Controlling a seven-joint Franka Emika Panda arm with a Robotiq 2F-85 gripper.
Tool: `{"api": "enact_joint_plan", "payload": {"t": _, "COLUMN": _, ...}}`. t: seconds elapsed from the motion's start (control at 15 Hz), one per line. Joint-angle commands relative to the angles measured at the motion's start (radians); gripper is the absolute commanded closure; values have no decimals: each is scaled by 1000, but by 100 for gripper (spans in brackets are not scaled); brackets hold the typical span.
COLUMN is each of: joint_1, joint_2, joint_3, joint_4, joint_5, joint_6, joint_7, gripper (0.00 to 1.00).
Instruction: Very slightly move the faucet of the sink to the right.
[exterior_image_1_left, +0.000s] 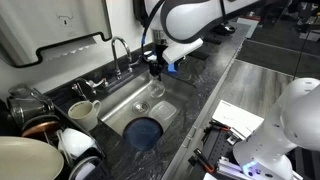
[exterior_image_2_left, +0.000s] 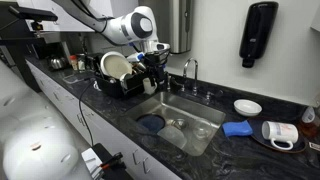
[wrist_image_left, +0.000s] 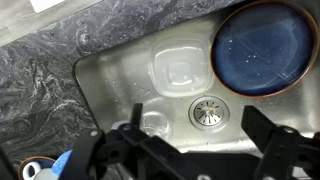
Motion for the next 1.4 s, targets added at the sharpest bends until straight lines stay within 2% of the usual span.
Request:
{"api": "enact_joint_plan", "payload": {"t": 0.0, "joint_1": 27, "joint_2": 2, "joint_3": -25, "joint_4": 2, "joint_5": -7, "joint_6": -3, "joint_7": 5, "gripper": 0}}
{"api": "enact_joint_plan", "payload": {"t": 0.2, "joint_1": 28, "joint_2": 16, "joint_3": -45, "joint_4": 15, "joint_5": -20, "joint_6": 68, "joint_7": -27, "gripper": 0}}
{"api": "enact_joint_plan", "payload": {"t": 0.4, "joint_1": 33, "joint_2": -4, "joint_3": -57, "joint_4": -2, "joint_5": -51, "joint_6": 254, "joint_7": -83, "gripper": 0}}
{"api": "enact_joint_plan", "payload": {"t": 0.73, "joint_1": 0, "joint_2": 31, "joint_3": -56, "joint_4": 11, "joint_5": -216, "joint_6": 496, "joint_7": -68, "gripper": 0}}
{"api": "enact_joint_plan", "payload": {"t": 1.13, "joint_1": -33, "joint_2": 138, "joint_3": -91, "joint_4": 52, "joint_5": -253, "joint_6": 681, "joint_7": -32, "gripper": 0}}
{"api": "enact_joint_plan", "payload": {"t": 1.2, "joint_1": -14, "joint_2": 74, "joint_3": -87, "joint_4": 12, "joint_5": -229, "joint_6": 630, "joint_7": -47, "gripper": 0}}
{"api": "enact_joint_plan", "payload": {"t": 1.33, "joint_1": -15, "joint_2": 88, "joint_3": -95, "joint_4": 15, "joint_5": -229, "joint_6": 639, "joint_7": -47, "gripper": 0}}
